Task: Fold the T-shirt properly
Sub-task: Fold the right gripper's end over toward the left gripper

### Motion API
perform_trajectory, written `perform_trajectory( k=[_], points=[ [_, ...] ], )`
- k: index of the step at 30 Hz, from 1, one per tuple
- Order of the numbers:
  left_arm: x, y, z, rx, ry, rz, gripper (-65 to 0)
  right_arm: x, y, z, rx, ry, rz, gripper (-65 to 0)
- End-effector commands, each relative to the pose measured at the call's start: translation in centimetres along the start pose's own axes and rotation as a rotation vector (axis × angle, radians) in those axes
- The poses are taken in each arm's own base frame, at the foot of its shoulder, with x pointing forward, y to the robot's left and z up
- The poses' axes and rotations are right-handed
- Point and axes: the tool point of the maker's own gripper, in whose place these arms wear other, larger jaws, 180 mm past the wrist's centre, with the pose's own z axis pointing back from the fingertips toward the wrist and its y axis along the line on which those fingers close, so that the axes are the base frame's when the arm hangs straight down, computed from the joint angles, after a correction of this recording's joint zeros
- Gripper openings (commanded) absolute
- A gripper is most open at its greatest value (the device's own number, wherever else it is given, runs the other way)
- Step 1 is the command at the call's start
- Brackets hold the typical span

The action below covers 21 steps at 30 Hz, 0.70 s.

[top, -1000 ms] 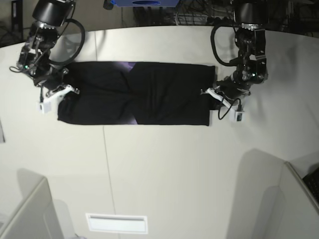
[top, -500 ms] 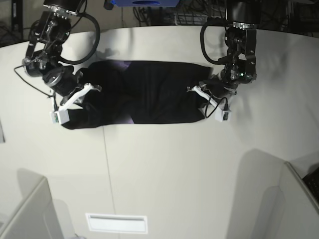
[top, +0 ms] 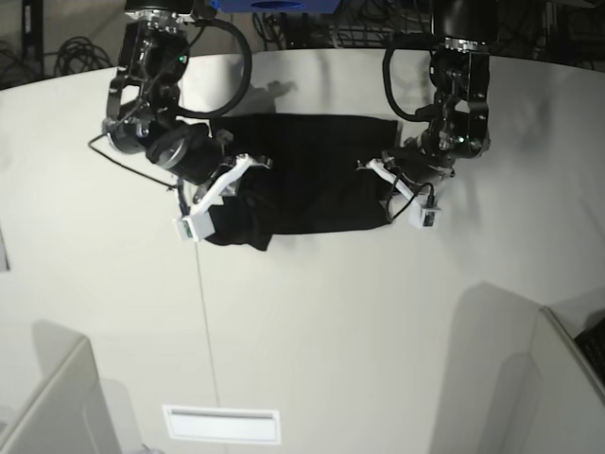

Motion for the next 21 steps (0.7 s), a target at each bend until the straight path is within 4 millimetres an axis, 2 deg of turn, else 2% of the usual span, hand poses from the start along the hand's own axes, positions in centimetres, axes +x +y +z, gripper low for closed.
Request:
perform_trajectory(
  k=[1, 5, 9, 15, 21],
  points=[
    [-0.5, 1.4, 0.4, 0.049, 0.040, -0.023, -65.0, 1.6, 1.9, -0.1, 0.055, -0.063, 0.011, -65.0],
    [-0.7, 2.6, 0.9, 0.074, 0.049, -0.040, -65.0, 0.9, 4.6, -1.4, 0.109, -0.056, 0.003, -65.0],
    [-0.7, 2.8, 0.9, 0.078, 0.051, -0.043, -65.0, 0.3, 6.8, -2.2, 0.150, -0.047, 0.002, -65.0],
    [-0.7, 2.8, 0.9, 0.078, 0.051, -0.043, -65.0, -0.3, 7.9, -3.5, 0.162, -0.046, -0.038, -65.0],
    [-0.4, 3.3, 1.3, 0.087, 0.047, -0.056, -65.0, -0.2, 7.2, -4.5, 0.150, -0.059, -0.058, -65.0]
  ],
)
